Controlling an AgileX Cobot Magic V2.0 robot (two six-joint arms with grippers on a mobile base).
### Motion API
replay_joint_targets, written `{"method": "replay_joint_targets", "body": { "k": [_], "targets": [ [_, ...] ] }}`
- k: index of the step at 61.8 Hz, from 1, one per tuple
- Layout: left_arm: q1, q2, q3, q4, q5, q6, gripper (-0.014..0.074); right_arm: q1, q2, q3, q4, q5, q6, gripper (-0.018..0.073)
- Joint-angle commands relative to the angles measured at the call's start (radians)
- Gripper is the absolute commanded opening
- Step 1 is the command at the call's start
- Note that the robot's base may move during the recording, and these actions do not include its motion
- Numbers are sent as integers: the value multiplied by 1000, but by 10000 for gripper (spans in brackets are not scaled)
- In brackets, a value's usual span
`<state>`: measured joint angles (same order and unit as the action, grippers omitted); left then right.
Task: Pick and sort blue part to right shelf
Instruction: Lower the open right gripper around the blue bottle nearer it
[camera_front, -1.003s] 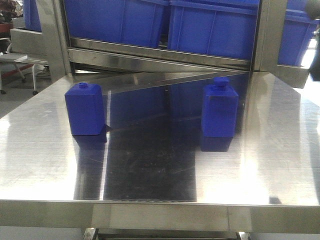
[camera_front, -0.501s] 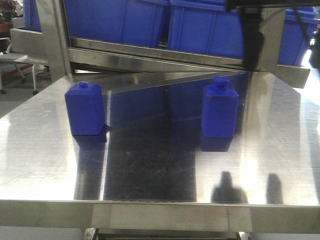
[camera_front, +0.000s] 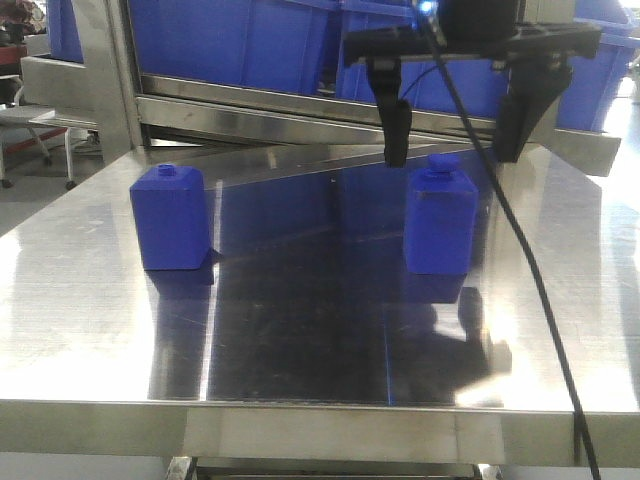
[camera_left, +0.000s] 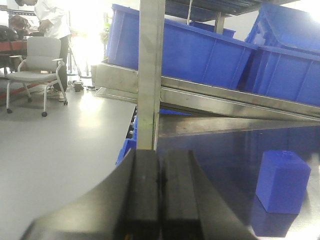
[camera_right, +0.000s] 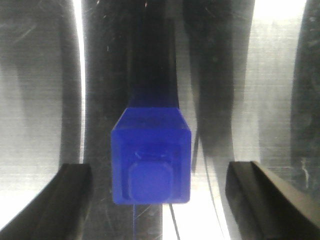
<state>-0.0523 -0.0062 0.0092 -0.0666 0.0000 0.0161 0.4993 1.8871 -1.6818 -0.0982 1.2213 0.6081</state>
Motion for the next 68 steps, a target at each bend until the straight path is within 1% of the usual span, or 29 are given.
{"method": "replay_joint_targets", "body": {
  "k": [1, 32, 60, 64, 68],
  "targets": [
    [-5, -23, 21, -9, -91, -5, 123, -1, -35, -37, 5, -4, -1, 613],
    [-5, -23, 21, -9, -91, -5, 123, -1, 57, -31, 13, -31, -5, 613],
    [-5, -23, 21, -9, -91, -5, 123, -4, 65, -31, 19, -37, -10, 613],
    [-5, -23, 21, -9, -91, -5, 123, -4, 65, -31, 19, -37, -23, 597],
    [-5, -23, 21, -9, -91, -5, 124, -4, 65, -31, 19, -36, -25, 553]
  ]
}}
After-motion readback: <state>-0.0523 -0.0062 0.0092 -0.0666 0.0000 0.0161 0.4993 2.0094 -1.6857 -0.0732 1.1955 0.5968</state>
